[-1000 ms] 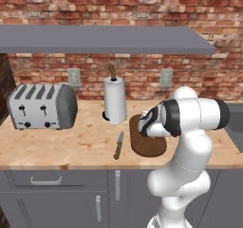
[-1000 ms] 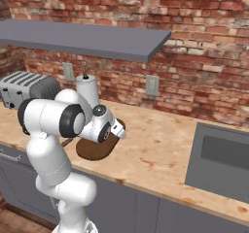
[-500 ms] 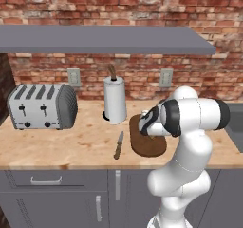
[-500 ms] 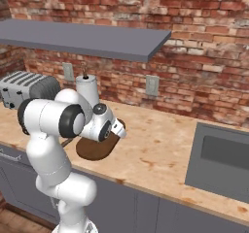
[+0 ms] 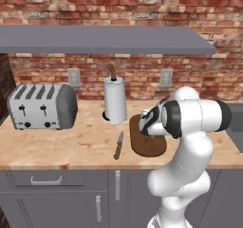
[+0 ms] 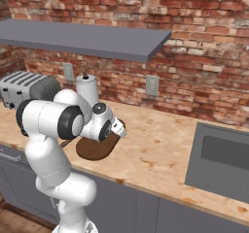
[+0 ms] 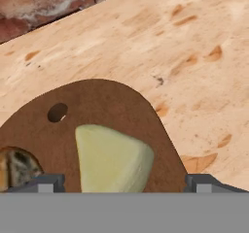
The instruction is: Retrieve the sausage and cheese from the fridge and place them on the cutting board on the counter.
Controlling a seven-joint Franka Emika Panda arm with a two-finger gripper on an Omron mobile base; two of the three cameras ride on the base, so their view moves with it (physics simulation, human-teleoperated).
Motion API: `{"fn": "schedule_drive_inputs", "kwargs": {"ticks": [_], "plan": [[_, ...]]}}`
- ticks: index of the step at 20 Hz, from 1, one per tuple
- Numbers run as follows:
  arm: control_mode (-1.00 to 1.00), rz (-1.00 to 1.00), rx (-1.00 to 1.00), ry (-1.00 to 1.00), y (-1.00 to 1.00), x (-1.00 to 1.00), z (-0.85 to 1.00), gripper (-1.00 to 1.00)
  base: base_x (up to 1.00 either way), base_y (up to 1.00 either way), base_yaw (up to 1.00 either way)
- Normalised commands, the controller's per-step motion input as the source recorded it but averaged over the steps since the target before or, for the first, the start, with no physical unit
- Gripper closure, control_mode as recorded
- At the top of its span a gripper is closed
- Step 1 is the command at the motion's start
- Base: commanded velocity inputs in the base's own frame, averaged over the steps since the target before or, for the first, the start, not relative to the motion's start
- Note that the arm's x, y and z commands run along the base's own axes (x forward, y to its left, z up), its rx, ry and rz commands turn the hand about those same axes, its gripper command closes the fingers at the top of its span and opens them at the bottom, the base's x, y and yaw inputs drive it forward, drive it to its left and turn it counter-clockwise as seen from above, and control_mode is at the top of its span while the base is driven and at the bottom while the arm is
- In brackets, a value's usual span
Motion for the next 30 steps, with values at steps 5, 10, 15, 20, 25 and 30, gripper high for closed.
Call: {"fn": "schedule_drive_inputs", "kwargs": {"ticks": [5, 10, 15, 20, 25, 30], "plan": [[-1.0, 0.0, 0.01, 0.0, -0.02, -0.01, 0.48, -1.0, 0.0, 0.0, 0.0], [-1.0, 0.0, 0.03, 0.0, 0.0, -0.15, 0.52, -1.0, 0.0, 0.0, 0.0], [-1.0, 0.0, 0.05, 0.0, -0.02, -0.56, 0.45, -1.0, 0.0, 0.0, 0.0], [-1.0, 0.01, 0.0, 0.0, -0.01, -1.0, 0.42, -1.0, 0.0, 0.0, 0.0], [-1.0, 0.03, -0.04, 0.0, 0.0, -1.0, 0.4, -1.0, 0.0, 0.0, 0.0], [-1.0, 0.08, -0.07, -0.04, 0.01, -1.0, 0.71, -1.0, 0.0, 0.0, 0.0]]}}
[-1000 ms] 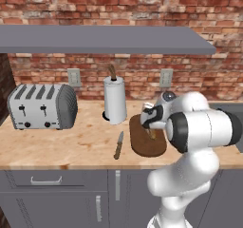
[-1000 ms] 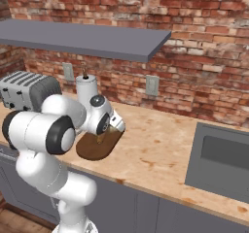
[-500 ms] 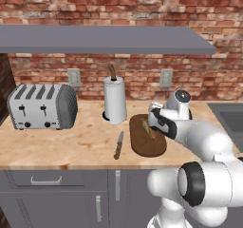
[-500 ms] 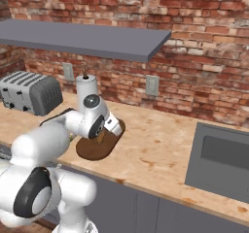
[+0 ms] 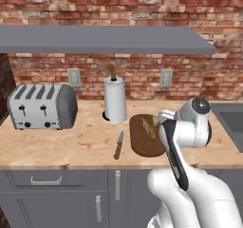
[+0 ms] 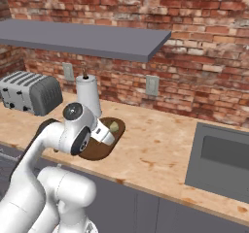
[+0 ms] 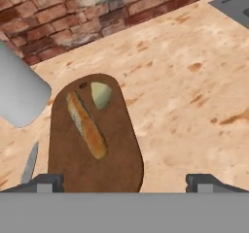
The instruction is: Retrieve the sausage and cheese from the fridge and place them on the cutting board on the counter.
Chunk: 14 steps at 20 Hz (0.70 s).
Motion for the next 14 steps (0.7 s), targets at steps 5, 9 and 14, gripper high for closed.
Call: {"fn": "schedule_drive_inputs", "kwargs": {"ticks": [5, 9, 14], "plan": [[-1.0, 0.08, -0.09, 0.0, 0.08, -1.0, 0.63, -1.0, 0.0, 0.0, 0.0], [-1.0, 0.08, -0.03, 0.0, 0.19, -0.88, 0.66, -1.0, 0.0, 0.0, 0.0], [-1.0, 0.09, -0.01, 0.0, 0.22, -0.63, 0.64, -1.0, 0.0, 0.0, 0.0]]}}
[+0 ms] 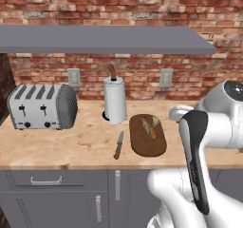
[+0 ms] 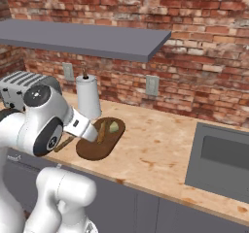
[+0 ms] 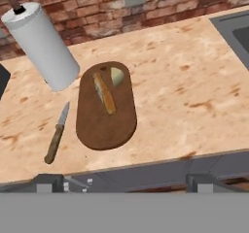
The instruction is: Retrieve the sausage and cheese from the fridge and place them on the cutting board on the counter.
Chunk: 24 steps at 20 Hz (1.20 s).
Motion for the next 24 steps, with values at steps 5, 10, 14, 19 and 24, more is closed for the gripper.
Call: {"fn": "schedule_drive_inputs", "kwargs": {"ticks": [5, 10, 14, 19, 24], "plan": [[-1.0, 0.03, -0.07, -0.02, 0.26, -0.37, 0.03, -1.0, 0.0, 0.0, 0.0], [-1.0, 0.0, 0.0, 0.0, 0.0, 0.0, 0.0, -1.0, 0.0, 0.0, 0.0], [-1.0, 0.0, 0.0, 0.0, 0.0, 0.0, 0.0, -1.0, 0.0, 0.0, 0.0], [-1.0, 0.0, 0.0, 0.0, 0.0, 0.0, 0.0, -1.0, 0.0, 0.0, 0.0], [1.0, 0.0, 0.0, 0.0, 0.0, -0.03, 0.0, -1.0, -0.64, 0.0, 0.0]]}}
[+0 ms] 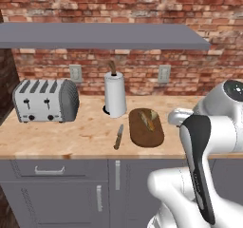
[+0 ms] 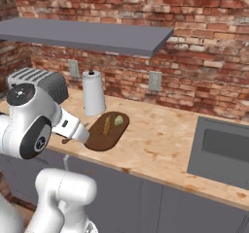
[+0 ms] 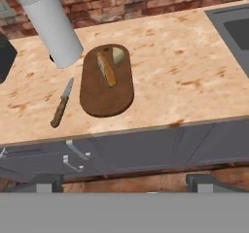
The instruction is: Retrieve the sausage and cheese from the fridge and place them on the cutting board on the counter.
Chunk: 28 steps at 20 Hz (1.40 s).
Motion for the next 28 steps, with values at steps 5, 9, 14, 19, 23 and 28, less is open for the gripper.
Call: {"fn": "schedule_drive_inputs", "kwargs": {"ticks": [5, 9, 14, 19, 23, 28], "plan": [[1.0, 0.0, 0.0, 0.0, 0.0, 0.0, 0.0, -1.0, -1.0, -0.01, 0.05], [1.0, 0.0, 0.0, 0.0, 0.0, 0.0, 0.0, -1.0, -0.93, -0.01, 0.4], [1.0, 0.0, 0.0, 0.0, 0.0, 0.0, 0.0, -1.0, -0.7, -0.01, 0.86], [1.0, 0.0, 0.0, 0.0, 0.0, 0.0, 0.0, -1.0, -0.42, -0.08, 1.0], [1.0, 0.0, 0.0, 0.0, 0.0, 0.0, 0.0, -1.0, -0.32, -0.01, 1.0], [1.0, 0.0, 0.0, 0.0, 0.0, 0.0, 0.0, -1.0, -0.19, 0.0, 1.0]]}}
